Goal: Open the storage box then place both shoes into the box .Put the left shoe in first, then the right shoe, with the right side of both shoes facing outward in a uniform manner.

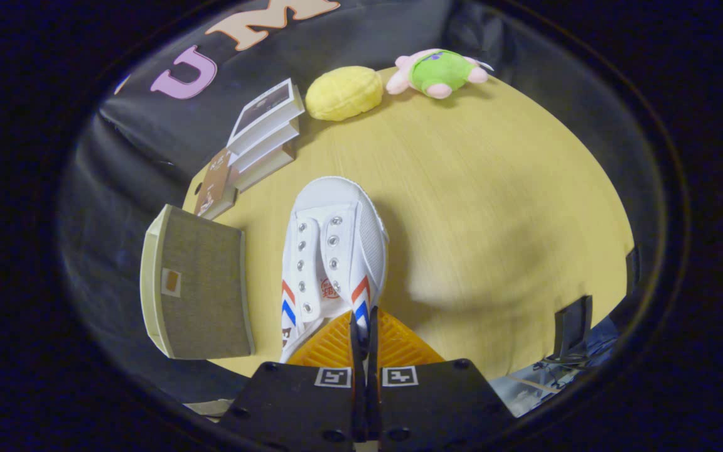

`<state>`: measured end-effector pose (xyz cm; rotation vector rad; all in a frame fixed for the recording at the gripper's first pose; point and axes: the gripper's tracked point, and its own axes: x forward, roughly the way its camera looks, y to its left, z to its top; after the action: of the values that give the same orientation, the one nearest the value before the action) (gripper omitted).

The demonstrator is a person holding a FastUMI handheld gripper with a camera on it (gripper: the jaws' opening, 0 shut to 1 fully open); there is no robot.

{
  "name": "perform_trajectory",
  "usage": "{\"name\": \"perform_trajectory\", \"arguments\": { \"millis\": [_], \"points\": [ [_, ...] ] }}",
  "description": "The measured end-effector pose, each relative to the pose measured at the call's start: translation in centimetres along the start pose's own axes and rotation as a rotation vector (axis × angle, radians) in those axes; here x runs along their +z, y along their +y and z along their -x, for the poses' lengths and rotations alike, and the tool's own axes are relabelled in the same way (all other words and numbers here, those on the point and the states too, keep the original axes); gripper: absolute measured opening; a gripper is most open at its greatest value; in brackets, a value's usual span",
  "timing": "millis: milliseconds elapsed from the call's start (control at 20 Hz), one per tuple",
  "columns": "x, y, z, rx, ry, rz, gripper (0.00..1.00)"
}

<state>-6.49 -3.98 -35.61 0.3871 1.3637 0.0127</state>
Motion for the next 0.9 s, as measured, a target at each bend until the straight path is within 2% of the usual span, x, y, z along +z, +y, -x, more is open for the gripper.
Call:
{"name": "perform_trajectory", "arguments": {
  "millis": [900],
  "points": [
    [-0.4,16.3,5.3,0.123,-0.072,0.072,0.04]
  ]
}}
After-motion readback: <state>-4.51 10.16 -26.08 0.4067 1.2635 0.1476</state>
